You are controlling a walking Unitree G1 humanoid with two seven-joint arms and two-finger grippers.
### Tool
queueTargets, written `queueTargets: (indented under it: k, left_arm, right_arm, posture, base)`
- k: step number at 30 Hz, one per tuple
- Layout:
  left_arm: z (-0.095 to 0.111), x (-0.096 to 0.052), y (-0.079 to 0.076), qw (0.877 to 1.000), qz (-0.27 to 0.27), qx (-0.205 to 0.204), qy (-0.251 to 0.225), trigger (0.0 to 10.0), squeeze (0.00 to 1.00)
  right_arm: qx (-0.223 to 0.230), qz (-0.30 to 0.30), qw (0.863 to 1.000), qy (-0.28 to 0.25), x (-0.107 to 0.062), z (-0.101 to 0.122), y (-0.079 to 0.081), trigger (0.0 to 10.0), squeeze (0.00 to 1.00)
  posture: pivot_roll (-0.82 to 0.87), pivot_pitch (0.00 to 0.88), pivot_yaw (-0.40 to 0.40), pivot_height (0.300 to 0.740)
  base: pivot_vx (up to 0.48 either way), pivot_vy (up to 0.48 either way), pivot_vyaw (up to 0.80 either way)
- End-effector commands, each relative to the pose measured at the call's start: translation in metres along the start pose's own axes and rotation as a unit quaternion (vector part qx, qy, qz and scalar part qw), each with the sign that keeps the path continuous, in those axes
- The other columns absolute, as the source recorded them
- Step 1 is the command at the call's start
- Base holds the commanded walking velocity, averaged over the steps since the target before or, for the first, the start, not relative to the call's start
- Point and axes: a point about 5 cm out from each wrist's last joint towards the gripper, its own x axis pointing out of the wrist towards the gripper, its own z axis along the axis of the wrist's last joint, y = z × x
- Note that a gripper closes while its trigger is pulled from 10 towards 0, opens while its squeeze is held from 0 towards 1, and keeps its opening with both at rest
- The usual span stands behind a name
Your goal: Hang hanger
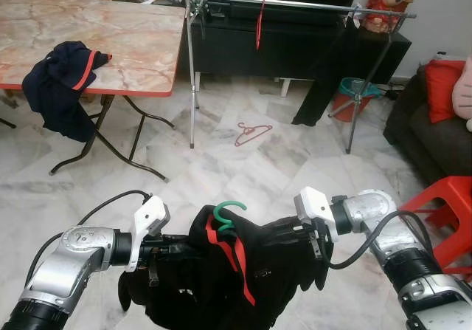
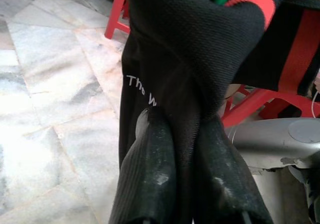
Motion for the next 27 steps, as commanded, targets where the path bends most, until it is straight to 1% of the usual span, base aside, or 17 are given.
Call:
queueTargets:
  k: [1, 2, 3, 4, 5, 14, 18, 23, 25, 27]
  left_arm:
    - [0.009, 0.005, 0.000, 1.000, -0.004, 0.011, -0.020, 0.0, 0.00]
    - [0.010, 0.005, 0.000, 1.000, -0.004, 0.011, -0.020, 0.0, 0.00]
    - [0.010, 0.005, 0.000, 1.000, -0.004, 0.011, -0.020, 0.0, 0.00]
    - [0.010, 0.005, 0.000, 1.000, -0.004, 0.011, -0.019, 0.0, 0.00]
    - [0.010, 0.005, 0.000, 1.000, -0.004, 0.011, -0.019, 0.0, 0.00]
    - [0.008, 0.006, 0.001, 1.000, -0.002, 0.009, -0.016, 0.0, 0.00]
    - [0.005, 0.006, 0.001, 1.000, 0.001, 0.009, -0.008, 0.0, 0.00]
    - [0.000, 0.007, 0.003, 1.000, 0.014, 0.014, 0.013, 0.0, 0.00]
    - [-0.005, 0.007, 0.007, 0.999, 0.030, 0.020, 0.029, 0.0, 0.00]
    - [-0.006, 0.008, 0.008, 0.999, 0.037, 0.022, 0.031, 0.0, 0.00]
  right_arm:
    - [-0.007, 0.013, 1.000, -0.008, 0.005, 0.003, 0.001, 10.0, 0.00]
    - [-0.003, 0.015, 1.000, -0.008, 0.005, 0.003, 0.001, 10.0, 0.22]
    - [-0.002, 0.016, 1.000, -0.008, 0.005, 0.003, 0.001, 10.0, 0.22]
    - [-0.001, 0.016, 1.000, -0.008, 0.006, 0.003, 0.001, 10.0, 0.73]
    - [0.001, 0.016, 1.000, -0.007, 0.006, 0.002, 0.001, 10.0, 1.00]
    - [0.004, 0.017, 1.000, -0.001, 0.006, 0.001, 0.002, 10.0, 1.00]
    - [0.003, 0.018, 1.000, 0.001, 0.006, 0.001, 0.003, 10.0, 1.00]
    - [0.000, 0.016, 1.000, 0.010, 0.004, 0.000, 0.002, 10.0, 1.00]
    - [-0.002, 0.013, 1.000, 0.012, 0.002, 0.001, 0.001, 10.0, 1.00]
    - [-0.003, 0.008, 1.000, 0.015, 0.001, 0.001, 0.000, 10.0, 1.00]
  posture:
    - [-0.06, 0.000, -0.117, 0.740]
    - [-0.06, 0.000, -0.115, 0.740]
    - [-0.06, 0.000, -0.115, 0.740]
    - [-0.06, 0.000, -0.115, 0.740]
    - [-0.06, 0.000, -0.115, 0.740]
    - [-0.06, 0.000, -0.113, 0.740]
    - [-0.06, 0.000, -0.112, 0.740]
    - [-0.06, 0.000, -0.110, 0.740]
    - [-0.07, 0.000, -0.109, 0.740]
    - [-0.07, 0.000, -0.109, 0.740]
  base:
    - [0.000, 0.000, 0.00]
    - [0.000, 0.000, 0.00]
    - [0.000, 0.000, 0.00]
    - [0.000, 0.000, 0.00]
    - [0.000, 0.000, 0.00]
    - [0.000, 0.000, 0.00]
    - [0.000, 0.000, 0.00]
    - [0.000, 0.000, 0.00]
    - [0.000, 0.000, 0.00]
    - [0.000, 0.000, 0.00]
